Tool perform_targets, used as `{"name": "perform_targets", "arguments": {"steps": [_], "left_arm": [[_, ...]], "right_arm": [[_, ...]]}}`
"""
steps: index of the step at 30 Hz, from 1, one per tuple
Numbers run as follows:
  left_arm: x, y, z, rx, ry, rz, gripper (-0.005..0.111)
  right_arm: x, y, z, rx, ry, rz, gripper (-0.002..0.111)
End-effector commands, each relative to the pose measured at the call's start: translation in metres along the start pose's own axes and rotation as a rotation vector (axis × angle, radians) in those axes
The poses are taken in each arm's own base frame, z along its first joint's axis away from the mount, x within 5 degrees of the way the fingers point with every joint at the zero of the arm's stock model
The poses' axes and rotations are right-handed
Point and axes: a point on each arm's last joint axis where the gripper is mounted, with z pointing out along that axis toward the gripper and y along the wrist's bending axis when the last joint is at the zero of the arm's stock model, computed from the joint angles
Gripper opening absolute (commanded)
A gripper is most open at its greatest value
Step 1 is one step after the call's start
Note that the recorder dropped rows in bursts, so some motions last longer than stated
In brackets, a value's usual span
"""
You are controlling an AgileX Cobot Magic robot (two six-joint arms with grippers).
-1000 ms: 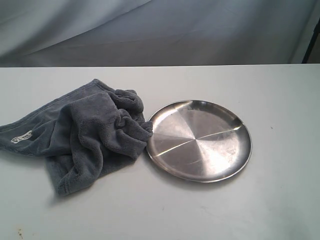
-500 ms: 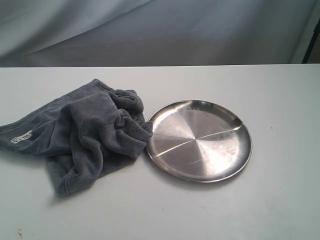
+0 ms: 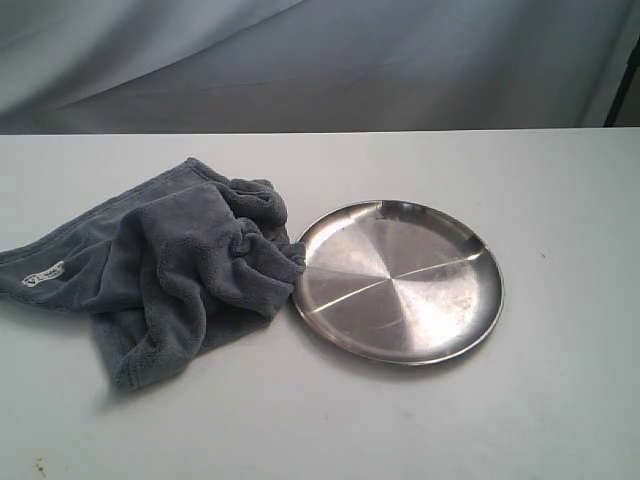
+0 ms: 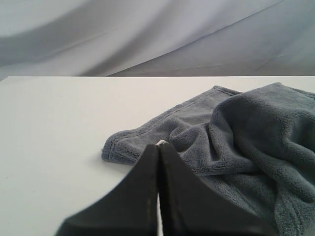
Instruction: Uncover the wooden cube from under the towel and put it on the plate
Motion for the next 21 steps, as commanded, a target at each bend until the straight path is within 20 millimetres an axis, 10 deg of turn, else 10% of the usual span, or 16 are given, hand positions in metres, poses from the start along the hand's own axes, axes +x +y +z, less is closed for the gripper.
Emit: {"name": "perform_targets", "arguments": {"steps": [1, 9, 21], "left_arm": [[-0.001, 0.000, 0.000, 0.005, -0.009, -0.009, 0.000], [-0.001, 0.000, 0.000, 0.005, -0.009, -0.009, 0.000], [-0.001, 0.000, 0.000, 0.005, -0.009, -0.007, 0.000]], "right_arm": [[0.023, 0.007, 0.053, -0.231, 0.380, 0.087, 0.000], [0.054, 0.015, 0.140, -0.679, 0.720, 0.394, 0.000], [0.080, 0.058, 0.162, -0.875, 0.747, 0.347, 0.000]]}}
